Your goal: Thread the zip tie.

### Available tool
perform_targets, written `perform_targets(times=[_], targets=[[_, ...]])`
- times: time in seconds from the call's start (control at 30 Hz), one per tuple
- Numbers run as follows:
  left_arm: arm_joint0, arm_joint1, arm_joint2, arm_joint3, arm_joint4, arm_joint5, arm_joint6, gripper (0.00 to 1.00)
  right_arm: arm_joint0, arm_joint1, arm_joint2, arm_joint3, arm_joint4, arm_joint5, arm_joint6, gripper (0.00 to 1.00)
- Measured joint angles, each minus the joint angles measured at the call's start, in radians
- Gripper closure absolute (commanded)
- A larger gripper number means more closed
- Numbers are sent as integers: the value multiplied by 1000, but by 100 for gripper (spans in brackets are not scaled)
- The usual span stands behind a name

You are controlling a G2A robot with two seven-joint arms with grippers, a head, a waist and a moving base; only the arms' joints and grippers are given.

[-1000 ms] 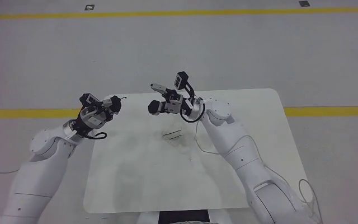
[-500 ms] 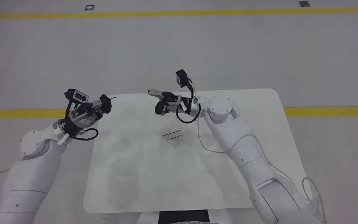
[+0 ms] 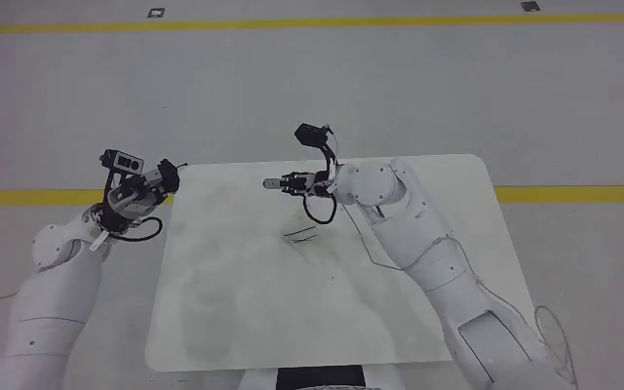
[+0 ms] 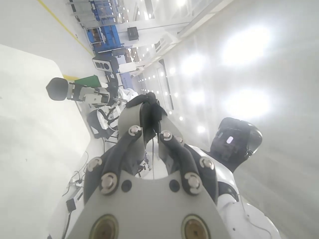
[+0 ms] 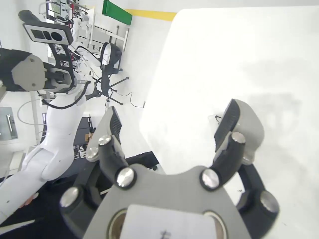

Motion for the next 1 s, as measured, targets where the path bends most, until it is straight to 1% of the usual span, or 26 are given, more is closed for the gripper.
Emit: perform_targets(times=[0.13, 0.2, 0.27, 0.33, 0.5, 0.6, 0.63, 0.93, 1.0], targets=[[0, 0, 0, 0, 0, 0, 0, 100, -1, 0, -1, -1, -3, -1, -2, 0], [0, 0, 0, 0, 0, 0, 0, 100, -3, 2, -15, -9, -38, 4, -8, 0], [0, 0, 0, 0, 0, 0, 0, 100, 9, 2, -41, -12, -87, 25, 15, 0], [0, 0, 0, 0, 0, 0, 0, 100, 25, -2, -74, 0, -115, 57, 46, 0], [0, 0, 0, 0, 0, 0, 0, 100, 84, -26, -176, 93, -171, 118, 96, 0], [0, 0, 0, 0, 0, 0, 0, 100, 119, -43, -244, 155, -217, 126, 114, 0], [0, 0, 0, 0, 0, 0, 0, 100, 128, -47, -256, 168, -224, 125, 113, 0], [0, 0, 0, 0, 0, 0, 0, 100, 128, -49, -265, 179, -235, 129, 101, 0], [0, 0, 0, 0, 0, 0, 0, 100, 125, -52, -270, 191, -234, 138, 122, 0]])
